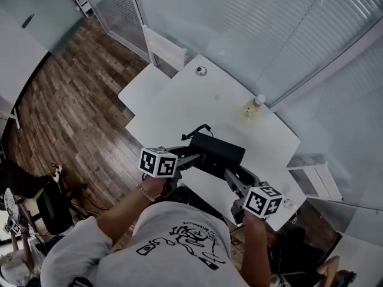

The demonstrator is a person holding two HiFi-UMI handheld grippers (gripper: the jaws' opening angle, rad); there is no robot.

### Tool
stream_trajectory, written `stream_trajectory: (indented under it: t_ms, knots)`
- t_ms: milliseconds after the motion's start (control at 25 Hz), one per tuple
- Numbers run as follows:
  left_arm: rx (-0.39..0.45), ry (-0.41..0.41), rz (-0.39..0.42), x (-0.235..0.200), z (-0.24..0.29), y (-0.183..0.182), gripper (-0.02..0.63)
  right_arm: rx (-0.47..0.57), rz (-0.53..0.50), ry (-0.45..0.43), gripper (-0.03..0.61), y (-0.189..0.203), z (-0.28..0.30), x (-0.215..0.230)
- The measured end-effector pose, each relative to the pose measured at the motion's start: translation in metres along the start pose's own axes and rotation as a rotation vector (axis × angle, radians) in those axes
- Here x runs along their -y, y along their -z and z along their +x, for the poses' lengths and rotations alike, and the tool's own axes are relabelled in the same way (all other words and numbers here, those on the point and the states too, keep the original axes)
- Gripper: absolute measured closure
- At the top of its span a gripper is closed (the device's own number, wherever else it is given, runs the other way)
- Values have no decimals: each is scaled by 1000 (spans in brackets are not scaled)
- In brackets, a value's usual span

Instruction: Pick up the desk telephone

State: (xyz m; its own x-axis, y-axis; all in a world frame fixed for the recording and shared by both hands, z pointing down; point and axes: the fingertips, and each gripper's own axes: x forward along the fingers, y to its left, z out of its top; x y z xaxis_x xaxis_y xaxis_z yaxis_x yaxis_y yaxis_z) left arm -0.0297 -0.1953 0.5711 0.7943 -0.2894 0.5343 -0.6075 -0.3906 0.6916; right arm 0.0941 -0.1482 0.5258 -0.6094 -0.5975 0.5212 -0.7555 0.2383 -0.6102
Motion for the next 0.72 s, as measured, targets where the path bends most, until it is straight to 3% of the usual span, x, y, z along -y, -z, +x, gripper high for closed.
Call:
stream_trajectory:
  t_ms: [720]
  knots:
    - [49,20,64,83,-36,-22,376,116,-57,-55,383,-39,-73,-41]
